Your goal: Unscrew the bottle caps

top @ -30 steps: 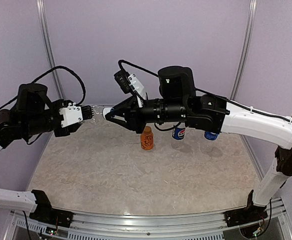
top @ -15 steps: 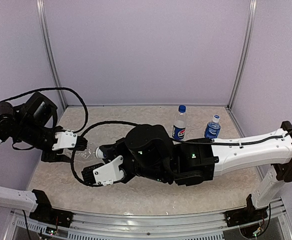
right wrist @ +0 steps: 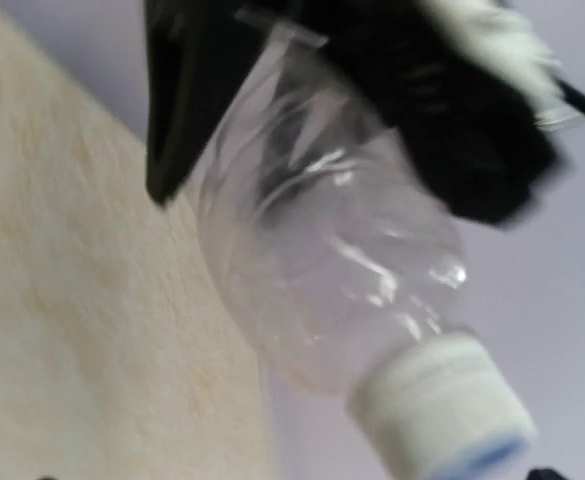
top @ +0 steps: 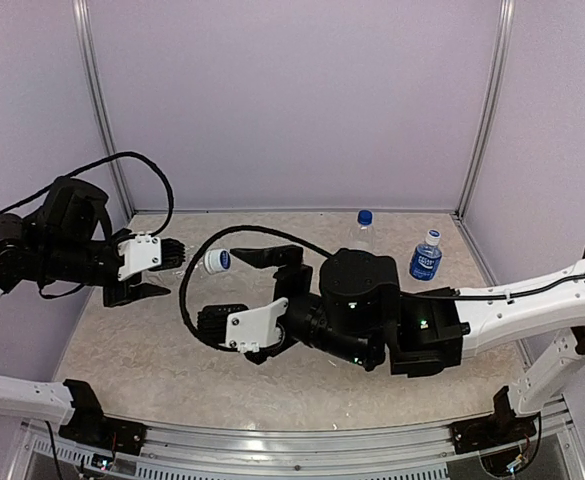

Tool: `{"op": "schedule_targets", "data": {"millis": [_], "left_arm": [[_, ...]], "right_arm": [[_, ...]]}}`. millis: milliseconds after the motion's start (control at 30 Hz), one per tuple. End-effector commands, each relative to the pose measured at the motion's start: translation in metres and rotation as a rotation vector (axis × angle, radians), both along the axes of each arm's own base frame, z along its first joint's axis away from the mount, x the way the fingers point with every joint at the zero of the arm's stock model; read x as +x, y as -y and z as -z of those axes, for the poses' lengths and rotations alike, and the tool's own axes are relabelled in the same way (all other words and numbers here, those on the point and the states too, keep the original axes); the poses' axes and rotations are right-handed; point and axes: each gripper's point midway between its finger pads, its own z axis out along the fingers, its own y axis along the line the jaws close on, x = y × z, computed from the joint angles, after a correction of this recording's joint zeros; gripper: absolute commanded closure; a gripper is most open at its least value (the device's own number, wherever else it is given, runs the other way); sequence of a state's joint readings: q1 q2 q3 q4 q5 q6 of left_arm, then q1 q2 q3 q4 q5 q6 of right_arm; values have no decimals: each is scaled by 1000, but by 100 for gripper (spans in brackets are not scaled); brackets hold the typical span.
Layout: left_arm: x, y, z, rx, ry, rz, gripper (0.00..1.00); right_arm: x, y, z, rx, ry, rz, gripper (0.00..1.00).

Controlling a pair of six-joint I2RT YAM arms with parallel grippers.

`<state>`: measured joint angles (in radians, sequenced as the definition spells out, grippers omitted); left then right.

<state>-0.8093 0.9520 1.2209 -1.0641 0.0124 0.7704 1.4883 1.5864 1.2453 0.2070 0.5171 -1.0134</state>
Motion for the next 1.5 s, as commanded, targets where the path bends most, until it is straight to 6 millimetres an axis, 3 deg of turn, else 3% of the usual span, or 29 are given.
{"op": "schedule_targets", "data": {"millis": [0, 167, 267, 367, 533, 700, 1133, 1300, 1467], "left_arm": [[41, 9, -44, -127, 247, -100, 58], [75, 5, -62, -86, 506, -166, 58], [85, 5, -73, -76, 607, -184, 57], [87, 6, -75, -65, 636, -184, 57], [86, 8, -69, -45, 640, -164, 57], [84, 10, -64, -33, 625, -146, 57], [82, 13, -64, -38, 620, -129, 57], [81, 13, -65, -41, 620, -126, 57], [79, 15, -63, -43, 614, -114, 57]], "right_arm": [[-1, 24, -37, 282, -397, -91, 1], [16, 31, -74, 557, -891, -230, 1], [33, 23, -79, 636, -1127, -202, 5], [45, 15, -77, 675, -1250, -132, 8], [54, 13, -83, 721, -1324, -110, 17], [61, 9, -87, 716, -1331, -118, 43], [94, 12, -62, 718, -1344, 10, 41], [87, 6, -63, 692, -1360, -40, 57], [76, -7, -60, 613, -1390, -101, 85]]}}
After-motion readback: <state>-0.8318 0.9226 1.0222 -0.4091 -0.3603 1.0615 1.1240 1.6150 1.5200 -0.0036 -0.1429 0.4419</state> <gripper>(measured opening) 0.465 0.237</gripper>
